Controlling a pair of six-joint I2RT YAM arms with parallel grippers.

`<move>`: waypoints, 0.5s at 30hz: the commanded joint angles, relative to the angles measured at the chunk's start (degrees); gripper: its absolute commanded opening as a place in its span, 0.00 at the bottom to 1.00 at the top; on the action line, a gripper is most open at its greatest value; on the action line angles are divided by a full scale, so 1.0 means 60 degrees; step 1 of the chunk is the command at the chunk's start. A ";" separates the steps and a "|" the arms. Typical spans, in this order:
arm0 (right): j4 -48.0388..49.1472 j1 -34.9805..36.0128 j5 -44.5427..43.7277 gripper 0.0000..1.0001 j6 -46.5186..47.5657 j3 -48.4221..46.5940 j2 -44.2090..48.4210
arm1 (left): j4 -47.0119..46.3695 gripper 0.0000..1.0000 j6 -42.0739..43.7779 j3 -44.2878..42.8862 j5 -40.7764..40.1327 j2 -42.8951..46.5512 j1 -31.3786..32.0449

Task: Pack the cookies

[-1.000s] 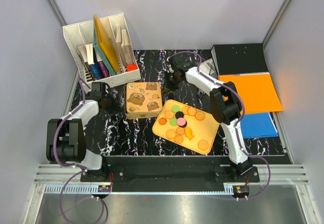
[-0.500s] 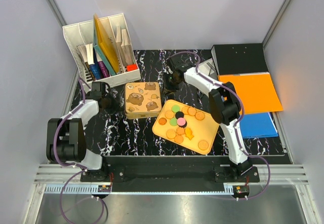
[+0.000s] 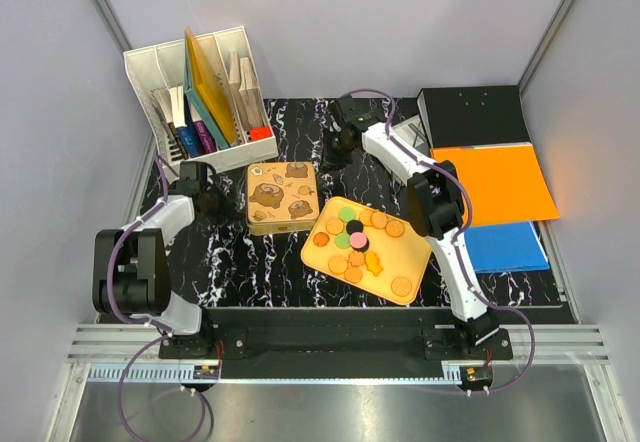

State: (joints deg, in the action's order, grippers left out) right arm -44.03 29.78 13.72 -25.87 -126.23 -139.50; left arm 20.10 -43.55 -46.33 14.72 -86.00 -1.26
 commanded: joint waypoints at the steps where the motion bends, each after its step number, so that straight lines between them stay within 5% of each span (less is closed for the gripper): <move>1: -0.0337 0.0061 0.0424 0.24 -0.0025 -0.0450 -0.0290 | -0.0229 0.11 -0.0066 -0.0540 0.0212 -0.0198 -0.0054; 15: 0.0234 0.0471 0.1405 0.26 0.0063 -0.0802 -0.0275 | -0.0347 0.11 -0.0022 -0.0687 0.0359 -0.0755 -0.0040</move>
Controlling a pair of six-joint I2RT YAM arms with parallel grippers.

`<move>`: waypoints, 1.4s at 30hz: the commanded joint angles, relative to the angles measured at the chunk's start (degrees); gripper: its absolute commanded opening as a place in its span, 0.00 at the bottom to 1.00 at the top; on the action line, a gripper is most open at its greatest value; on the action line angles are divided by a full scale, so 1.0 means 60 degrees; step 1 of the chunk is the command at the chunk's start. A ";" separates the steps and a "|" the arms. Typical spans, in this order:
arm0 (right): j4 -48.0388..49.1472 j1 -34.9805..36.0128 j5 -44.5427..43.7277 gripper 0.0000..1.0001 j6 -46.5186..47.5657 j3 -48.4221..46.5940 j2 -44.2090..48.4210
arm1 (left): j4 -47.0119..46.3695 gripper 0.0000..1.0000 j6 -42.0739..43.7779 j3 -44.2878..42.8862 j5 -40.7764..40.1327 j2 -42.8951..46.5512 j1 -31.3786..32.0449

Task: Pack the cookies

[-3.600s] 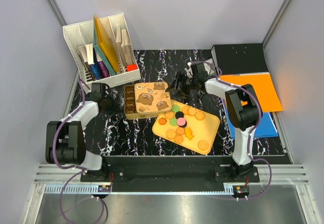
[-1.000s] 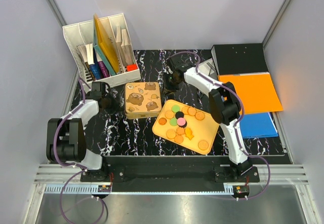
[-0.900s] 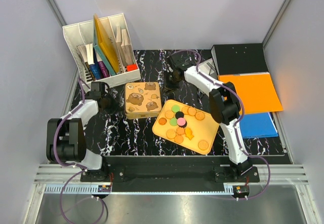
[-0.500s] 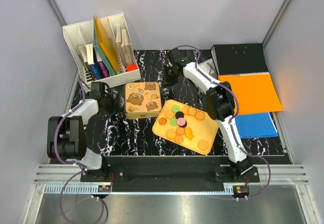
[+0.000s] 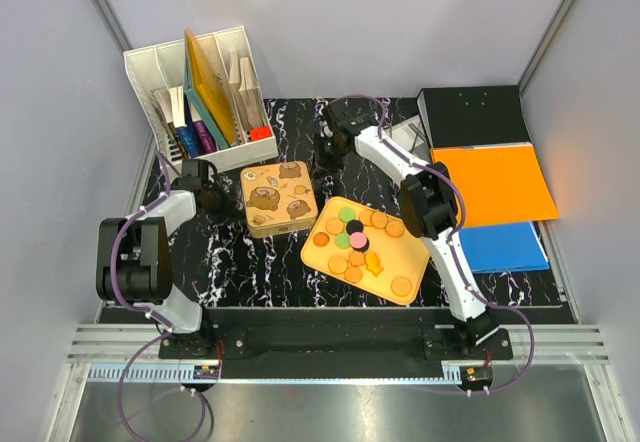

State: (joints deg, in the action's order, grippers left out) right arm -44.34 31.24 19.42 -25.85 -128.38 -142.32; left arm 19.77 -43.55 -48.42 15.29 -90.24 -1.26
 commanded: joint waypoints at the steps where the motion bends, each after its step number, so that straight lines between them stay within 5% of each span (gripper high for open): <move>1: 0.0270 0.0256 0.0484 0.27 0.0089 -0.0445 0.0209 | -0.0278 0.11 -0.0022 -0.0338 0.0264 -0.0048 -0.0054; 21: -0.0022 -0.0051 -0.1186 0.31 0.0132 0.0419 0.1586 | 0.0191 0.11 -0.0212 -0.0279 -0.0307 0.0113 -0.0406; 32: 0.0226 0.0109 -0.0747 0.20 0.0206 0.2630 0.2114 | -0.0276 0.11 -0.0461 -0.0236 -0.0030 -0.0283 -0.0391; 42: 0.0548 0.0681 0.0264 0.17 0.0133 0.2646 0.2069 | -0.0878 0.11 -0.0578 0.0219 0.0425 -0.0327 -0.0333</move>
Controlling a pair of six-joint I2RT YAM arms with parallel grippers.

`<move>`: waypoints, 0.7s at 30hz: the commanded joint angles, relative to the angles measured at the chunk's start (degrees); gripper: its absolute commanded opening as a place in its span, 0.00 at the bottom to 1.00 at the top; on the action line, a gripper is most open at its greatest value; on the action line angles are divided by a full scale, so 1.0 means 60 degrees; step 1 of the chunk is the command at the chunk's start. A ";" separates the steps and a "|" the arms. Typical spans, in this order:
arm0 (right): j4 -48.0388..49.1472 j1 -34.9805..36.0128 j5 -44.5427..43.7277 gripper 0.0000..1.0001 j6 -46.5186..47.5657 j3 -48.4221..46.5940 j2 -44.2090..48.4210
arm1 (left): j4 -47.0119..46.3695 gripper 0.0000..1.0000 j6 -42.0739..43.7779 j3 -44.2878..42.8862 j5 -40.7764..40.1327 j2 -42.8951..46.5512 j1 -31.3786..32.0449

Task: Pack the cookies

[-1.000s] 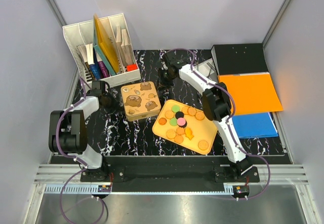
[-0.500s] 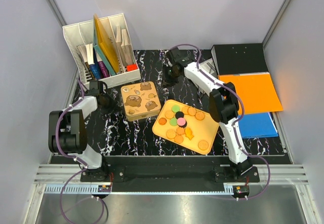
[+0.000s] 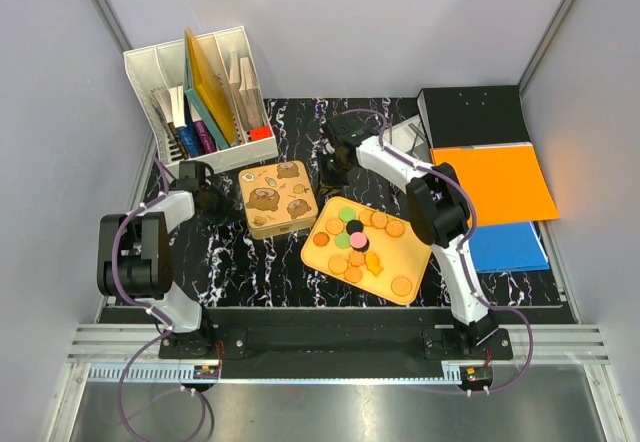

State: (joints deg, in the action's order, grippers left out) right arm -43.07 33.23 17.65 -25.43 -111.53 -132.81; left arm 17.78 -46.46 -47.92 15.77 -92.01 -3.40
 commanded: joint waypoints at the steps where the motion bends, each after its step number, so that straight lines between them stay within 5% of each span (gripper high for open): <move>1: 0.0352 0.0364 0.0603 0.17 0.0049 -0.0162 0.0514 | -0.0575 0.11 -0.0094 0.0150 0.0360 -0.0032 0.0024; 21: 0.0425 0.0350 0.0061 0.23 0.0049 0.0277 0.1218 | -0.0048 0.11 0.0170 0.0091 -0.0153 0.0422 -0.0078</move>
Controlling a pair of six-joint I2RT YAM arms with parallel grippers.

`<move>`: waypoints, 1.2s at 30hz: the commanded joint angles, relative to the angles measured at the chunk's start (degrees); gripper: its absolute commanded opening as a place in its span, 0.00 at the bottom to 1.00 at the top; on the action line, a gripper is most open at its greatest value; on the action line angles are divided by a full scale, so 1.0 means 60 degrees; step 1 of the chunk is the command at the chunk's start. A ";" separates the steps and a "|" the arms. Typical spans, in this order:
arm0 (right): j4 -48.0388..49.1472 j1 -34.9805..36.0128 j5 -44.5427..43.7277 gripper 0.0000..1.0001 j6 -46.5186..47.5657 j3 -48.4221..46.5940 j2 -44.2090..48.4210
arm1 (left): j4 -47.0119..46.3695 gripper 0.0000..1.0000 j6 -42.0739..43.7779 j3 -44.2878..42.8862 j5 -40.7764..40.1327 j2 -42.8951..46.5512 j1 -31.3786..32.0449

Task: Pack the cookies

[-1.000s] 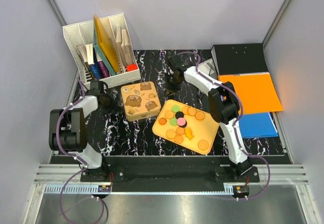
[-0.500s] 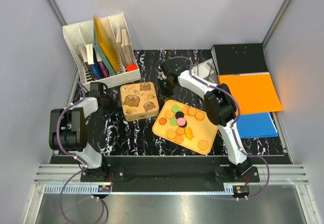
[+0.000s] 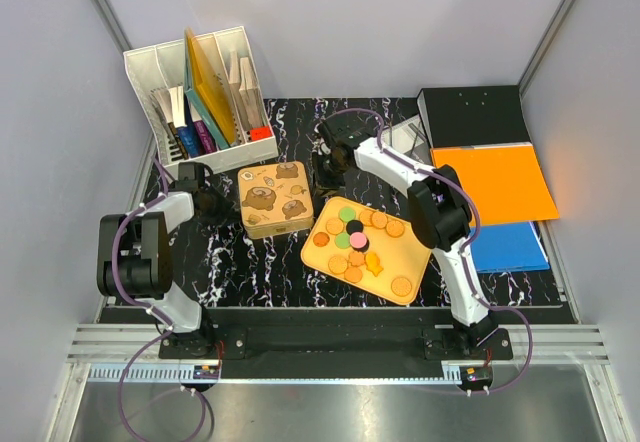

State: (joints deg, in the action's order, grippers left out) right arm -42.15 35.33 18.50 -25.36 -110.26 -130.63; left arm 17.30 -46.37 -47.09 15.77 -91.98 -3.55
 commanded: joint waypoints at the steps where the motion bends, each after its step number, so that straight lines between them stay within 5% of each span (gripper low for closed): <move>1: 0.0243 0.0000 -0.0095 0.23 0.0038 0.0109 0.0853 | 0.0046 0.11 0.0141 -0.0033 -0.0153 0.0433 -0.0067; 23: 0.0243 -0.0395 -0.1589 0.25 0.0287 0.0974 0.2010 | 0.0456 0.11 0.0170 0.0260 -0.0592 0.1033 -0.0243; 31: 0.1809 -0.0395 0.0782 0.22 -0.0415 0.0945 0.2246 | 0.0340 0.11 0.0082 0.0334 -0.0388 0.1020 -0.0331; 36: 0.1591 -0.0629 0.0023 0.23 -0.0446 0.0507 0.1733 | 0.0076 0.11 0.0023 0.0305 -0.0226 0.0741 -0.0331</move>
State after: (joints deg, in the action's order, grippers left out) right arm -34.09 32.67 19.25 -26.87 -103.85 -119.11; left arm 20.29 -46.33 -45.32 13.47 -86.78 -5.30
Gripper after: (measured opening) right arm 0.221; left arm 0.112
